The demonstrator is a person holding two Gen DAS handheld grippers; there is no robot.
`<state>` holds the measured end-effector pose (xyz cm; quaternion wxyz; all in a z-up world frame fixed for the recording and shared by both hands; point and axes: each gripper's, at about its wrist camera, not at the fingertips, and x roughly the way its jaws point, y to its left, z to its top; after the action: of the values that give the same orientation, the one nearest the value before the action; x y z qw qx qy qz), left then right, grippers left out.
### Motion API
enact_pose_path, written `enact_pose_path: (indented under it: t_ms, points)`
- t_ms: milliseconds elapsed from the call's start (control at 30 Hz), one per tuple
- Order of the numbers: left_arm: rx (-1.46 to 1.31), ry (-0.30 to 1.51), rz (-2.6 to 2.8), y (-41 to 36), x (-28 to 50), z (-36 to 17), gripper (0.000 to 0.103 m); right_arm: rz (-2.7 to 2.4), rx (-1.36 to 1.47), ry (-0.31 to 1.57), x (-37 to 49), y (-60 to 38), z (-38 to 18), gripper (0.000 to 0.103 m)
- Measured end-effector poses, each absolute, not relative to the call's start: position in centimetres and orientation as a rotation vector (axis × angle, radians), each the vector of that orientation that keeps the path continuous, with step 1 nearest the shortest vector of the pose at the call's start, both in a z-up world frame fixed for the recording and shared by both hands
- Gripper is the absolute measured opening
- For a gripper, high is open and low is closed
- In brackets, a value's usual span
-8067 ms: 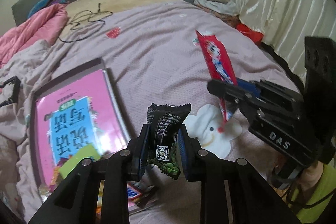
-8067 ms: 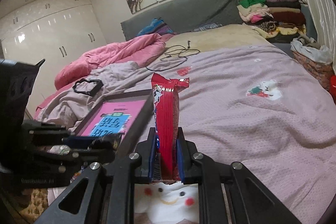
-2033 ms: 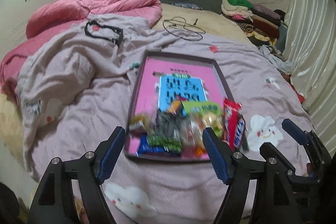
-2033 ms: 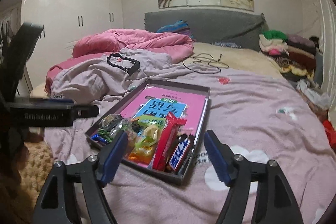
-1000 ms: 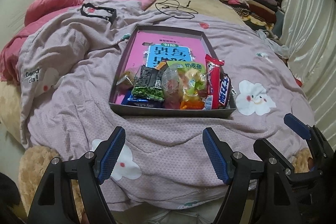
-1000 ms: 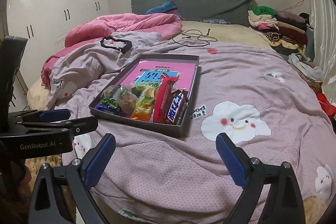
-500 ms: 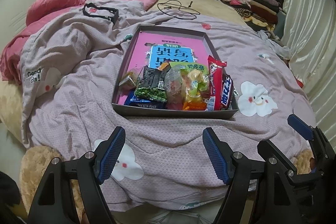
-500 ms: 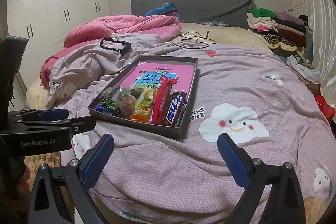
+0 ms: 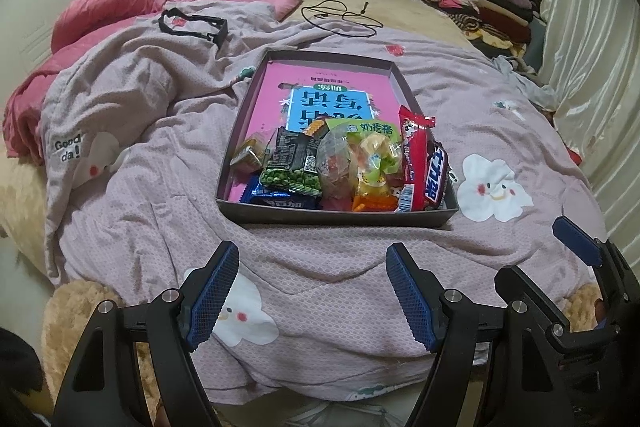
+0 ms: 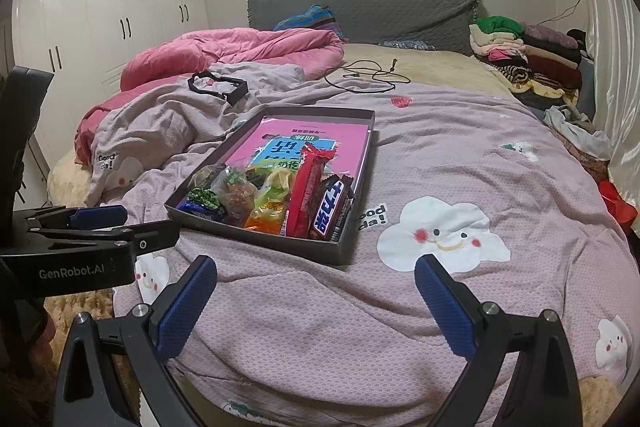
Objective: Organize snacks
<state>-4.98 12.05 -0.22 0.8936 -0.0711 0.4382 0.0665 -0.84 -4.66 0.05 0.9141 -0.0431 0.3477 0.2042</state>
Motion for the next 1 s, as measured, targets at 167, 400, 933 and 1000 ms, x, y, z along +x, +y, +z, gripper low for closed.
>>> enact_pose_path:
  t_ms: [167, 400, 933, 1000]
  points:
    - [-0.145, 0.911, 0.140, 12.07, -4.94, -0.16, 0.077, 0.418, -0.086, 0.717, -0.85, -4.70, 0.05, 0.100]
    - [-0.138, 0.911, 0.144, 12.00, -4.96, -0.19, 0.077, 0.413, -0.085, 0.715, -0.80, -4.81, 0.05, 0.100]
    - [-0.136, 0.918, 0.148, 12.16, -4.94, -0.35, 0.077, 0.391, -0.071, 0.709, -0.63, -5.36, 0.17, 0.100]
    - [-0.139, 0.917, 0.148, 12.22, -4.93, -0.36, 0.077, 0.389, -0.072, 0.710, -0.61, -5.30, 0.13, 0.100]
